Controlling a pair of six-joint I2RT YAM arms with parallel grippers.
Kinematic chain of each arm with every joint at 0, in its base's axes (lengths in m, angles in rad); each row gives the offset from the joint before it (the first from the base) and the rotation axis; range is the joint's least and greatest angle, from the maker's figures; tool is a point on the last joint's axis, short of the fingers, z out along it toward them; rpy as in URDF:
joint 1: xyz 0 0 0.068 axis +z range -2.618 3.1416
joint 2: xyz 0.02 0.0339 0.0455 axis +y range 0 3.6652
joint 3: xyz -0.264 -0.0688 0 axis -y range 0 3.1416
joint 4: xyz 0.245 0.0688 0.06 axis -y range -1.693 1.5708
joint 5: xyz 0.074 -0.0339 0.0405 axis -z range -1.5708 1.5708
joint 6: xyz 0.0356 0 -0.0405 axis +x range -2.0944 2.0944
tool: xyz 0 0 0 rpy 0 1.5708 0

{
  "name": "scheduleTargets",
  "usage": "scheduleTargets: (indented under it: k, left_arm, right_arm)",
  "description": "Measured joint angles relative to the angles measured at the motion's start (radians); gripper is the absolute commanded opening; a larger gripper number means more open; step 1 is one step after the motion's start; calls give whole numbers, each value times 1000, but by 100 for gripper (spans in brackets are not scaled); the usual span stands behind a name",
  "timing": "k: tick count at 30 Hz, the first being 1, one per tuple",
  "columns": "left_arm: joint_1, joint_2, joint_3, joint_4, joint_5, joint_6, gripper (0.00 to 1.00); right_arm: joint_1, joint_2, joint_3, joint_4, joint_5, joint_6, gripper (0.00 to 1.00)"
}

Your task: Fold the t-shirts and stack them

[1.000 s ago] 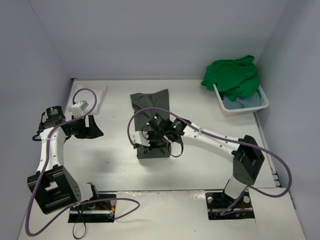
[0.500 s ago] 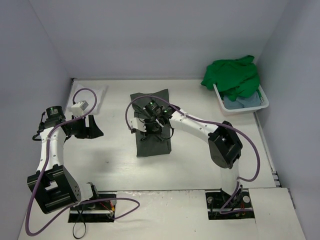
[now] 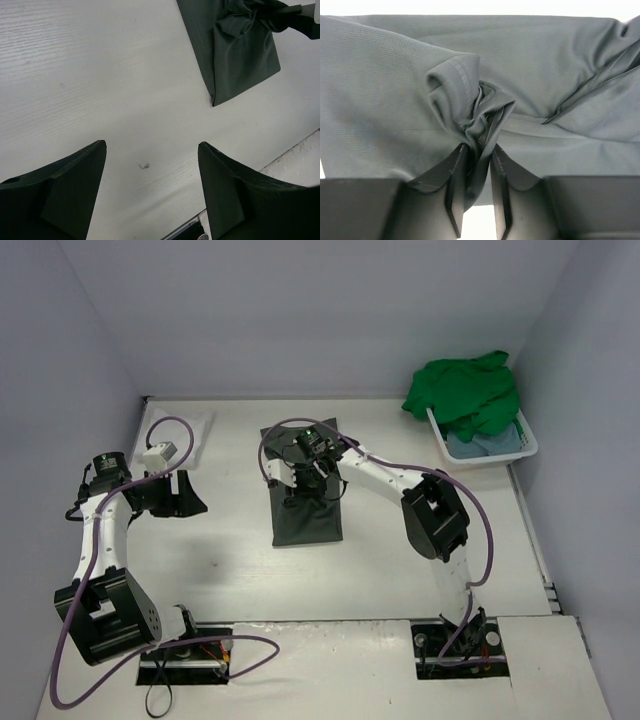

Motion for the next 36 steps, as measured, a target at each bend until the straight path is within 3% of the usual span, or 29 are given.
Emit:
scheduleTargets:
  k: [5,13,24,33,36]
  left_arm:
    - [0,2,0,0,2,0,68]
    - [0,9,0,-3,3,2,68]
    - [2,9,0,-7,10,15,68]
    - [7,9,0,-14,21,17,67]
    - [8,9,1,-21,24,18,67]
  right_arm:
    - [-14,14,16,21,-27,13,31]
    - [-14,14,13,98,-25,68,33]
    - [-11,5,-110,344,185,201,37]
    - [6,-199,-221,376,235,277,39]
    - [31,-277,-246,347,227,301,44]
